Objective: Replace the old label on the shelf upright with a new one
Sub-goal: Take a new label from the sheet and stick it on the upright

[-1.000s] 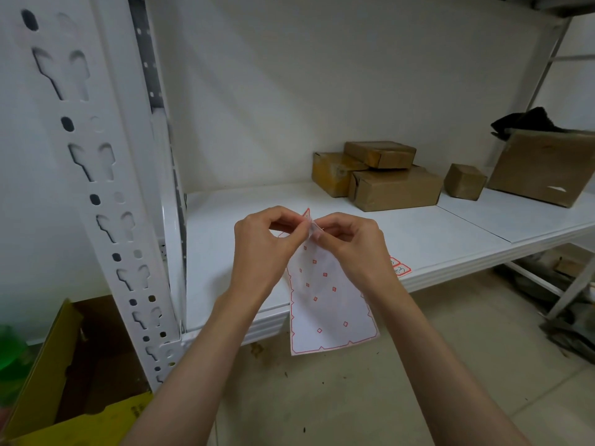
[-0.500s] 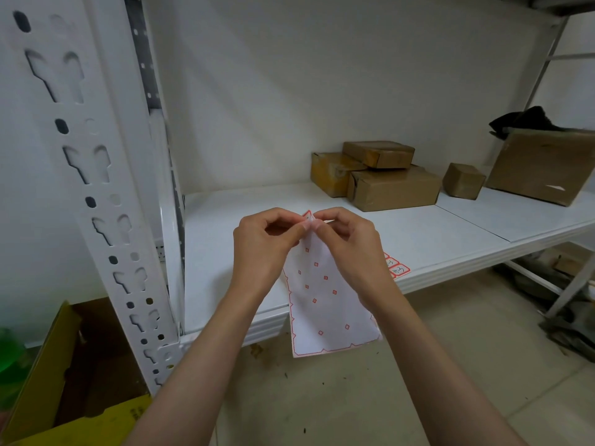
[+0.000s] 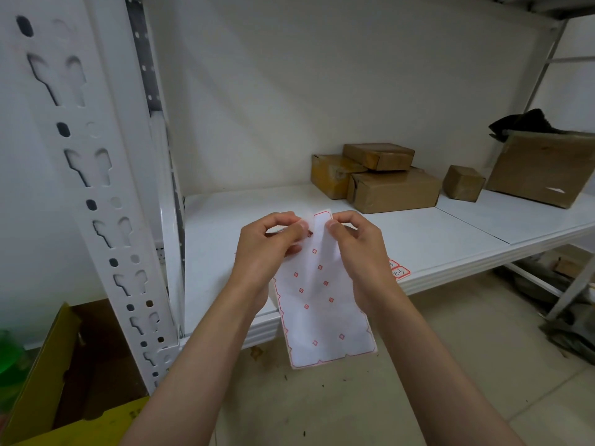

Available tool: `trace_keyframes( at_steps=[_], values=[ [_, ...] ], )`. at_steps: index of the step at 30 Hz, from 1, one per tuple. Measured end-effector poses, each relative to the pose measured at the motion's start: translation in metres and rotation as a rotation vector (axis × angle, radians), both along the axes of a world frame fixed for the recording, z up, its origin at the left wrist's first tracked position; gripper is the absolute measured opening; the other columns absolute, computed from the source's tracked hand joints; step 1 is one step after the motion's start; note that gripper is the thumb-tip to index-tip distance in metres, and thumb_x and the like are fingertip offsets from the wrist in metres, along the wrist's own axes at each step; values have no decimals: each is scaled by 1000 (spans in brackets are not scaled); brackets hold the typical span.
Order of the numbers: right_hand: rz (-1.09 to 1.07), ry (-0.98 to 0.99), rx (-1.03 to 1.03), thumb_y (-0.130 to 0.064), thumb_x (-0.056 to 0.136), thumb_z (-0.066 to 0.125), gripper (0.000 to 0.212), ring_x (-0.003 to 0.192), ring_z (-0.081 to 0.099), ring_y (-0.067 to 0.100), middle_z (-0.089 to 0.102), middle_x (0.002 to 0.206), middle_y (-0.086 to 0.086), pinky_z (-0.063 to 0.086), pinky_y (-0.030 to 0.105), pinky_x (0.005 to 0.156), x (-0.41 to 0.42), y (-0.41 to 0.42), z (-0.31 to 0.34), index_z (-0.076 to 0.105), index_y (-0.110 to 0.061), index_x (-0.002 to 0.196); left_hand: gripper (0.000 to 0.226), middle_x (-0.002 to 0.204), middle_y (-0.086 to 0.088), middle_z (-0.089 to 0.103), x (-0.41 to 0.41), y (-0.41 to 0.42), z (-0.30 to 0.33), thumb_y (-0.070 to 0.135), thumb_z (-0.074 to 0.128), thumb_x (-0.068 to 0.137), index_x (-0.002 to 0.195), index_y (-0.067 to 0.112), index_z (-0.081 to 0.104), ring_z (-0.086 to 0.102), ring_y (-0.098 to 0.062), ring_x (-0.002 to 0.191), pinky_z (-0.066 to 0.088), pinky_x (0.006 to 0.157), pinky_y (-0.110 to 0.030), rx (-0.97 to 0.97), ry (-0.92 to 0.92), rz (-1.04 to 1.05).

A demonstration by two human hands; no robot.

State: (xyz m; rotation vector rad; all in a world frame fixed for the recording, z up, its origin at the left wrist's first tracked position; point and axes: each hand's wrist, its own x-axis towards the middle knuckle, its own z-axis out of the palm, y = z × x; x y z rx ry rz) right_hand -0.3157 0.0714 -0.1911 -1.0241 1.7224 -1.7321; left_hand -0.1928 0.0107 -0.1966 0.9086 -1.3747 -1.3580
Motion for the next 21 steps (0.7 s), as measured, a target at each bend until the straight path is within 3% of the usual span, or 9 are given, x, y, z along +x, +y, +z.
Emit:
trace_keyframes(
  at_steps=[3,7,13,16,18,21],
  values=[
    [-10,32,-6,-28,101,55,13,76,51,17,68,98,12,41,30,65,1,0,0,66,-21,99,9,96,-7,73,6,-6,2,15,62,98,96,10,69,65,-17,80,53,77,-26,78,-15,-124],
    [-48,53,-18,-24,100,57,4,73,51,17,69,98,19,40,29,63,-2,-1,-1,61,-25,101,16,88,-7,63,9,-9,5,9,52,101,94,5,65,64,-17,73,51,74,-27,125,25,-206],
    [-39,101,13,-29,100,59,16,68,55,13,69,95,15,42,26,60,-8,0,-1,45,-26,109,24,88,-10,70,11,-12,3,9,52,101,100,-4,73,68,-17,80,59,81,-24,102,7,-206],
    [-2,164,197,-41,95,62,30,79,56,11,62,96,0,41,27,61,-15,3,1,46,-25,115,23,95,-15,72,14,-14,5,9,53,101,100,-5,71,72,-21,89,59,90,-29,151,87,-153],
    [35,247,352,-42,91,62,29,79,55,11,58,93,-7,42,27,62,-23,5,1,51,-23,110,21,95,-15,72,17,-17,6,10,54,102,99,-5,69,73,-22,92,59,92,-30,193,175,-123],
    [26,347,465,-33,91,62,19,77,56,13,61,91,-3,46,29,65,-36,6,-4,59,-17,101,20,105,-15,70,22,-23,6,12,55,102,103,-4,68,73,-23,98,57,95,-31,245,316,-101]
  ],
)
